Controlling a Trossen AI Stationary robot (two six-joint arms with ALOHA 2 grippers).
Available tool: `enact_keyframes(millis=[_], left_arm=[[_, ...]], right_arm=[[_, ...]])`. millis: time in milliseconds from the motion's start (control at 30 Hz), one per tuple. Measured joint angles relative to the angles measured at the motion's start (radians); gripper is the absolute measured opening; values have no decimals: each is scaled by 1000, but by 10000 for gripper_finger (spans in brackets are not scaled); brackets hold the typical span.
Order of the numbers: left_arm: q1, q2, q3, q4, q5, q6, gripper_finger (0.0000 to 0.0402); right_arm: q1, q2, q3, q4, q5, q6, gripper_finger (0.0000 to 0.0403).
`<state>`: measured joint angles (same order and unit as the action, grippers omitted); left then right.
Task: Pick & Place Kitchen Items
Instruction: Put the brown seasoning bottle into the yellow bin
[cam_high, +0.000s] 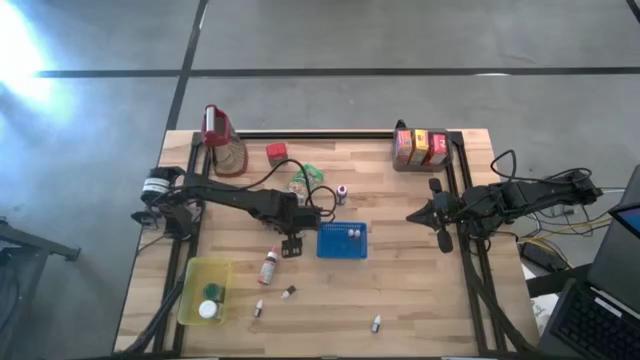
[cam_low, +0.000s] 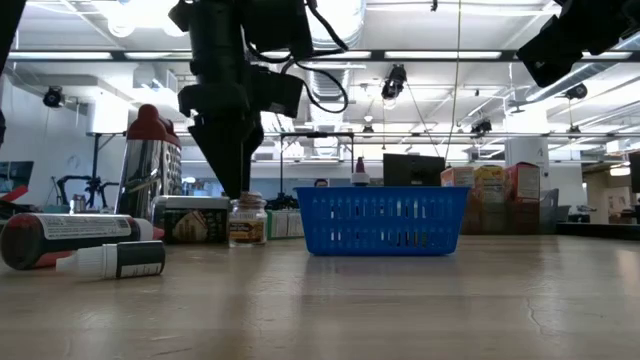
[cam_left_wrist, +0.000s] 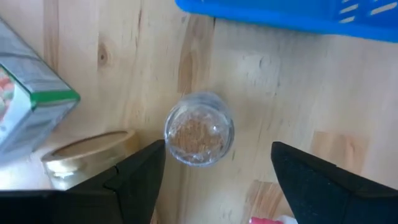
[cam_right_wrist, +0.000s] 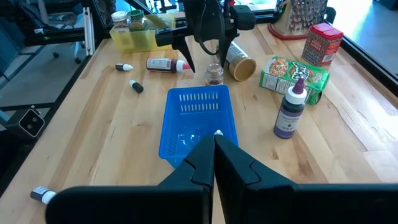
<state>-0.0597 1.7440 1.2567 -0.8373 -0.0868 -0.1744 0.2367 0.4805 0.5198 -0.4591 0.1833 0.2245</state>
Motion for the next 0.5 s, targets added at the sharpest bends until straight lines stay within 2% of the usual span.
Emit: enact_keyframes(millis=[500], left_arm=[[16, 0, 0, 53, 0, 10, 294]], right_arm=[[0, 0, 0, 0, 0, 0, 8]])
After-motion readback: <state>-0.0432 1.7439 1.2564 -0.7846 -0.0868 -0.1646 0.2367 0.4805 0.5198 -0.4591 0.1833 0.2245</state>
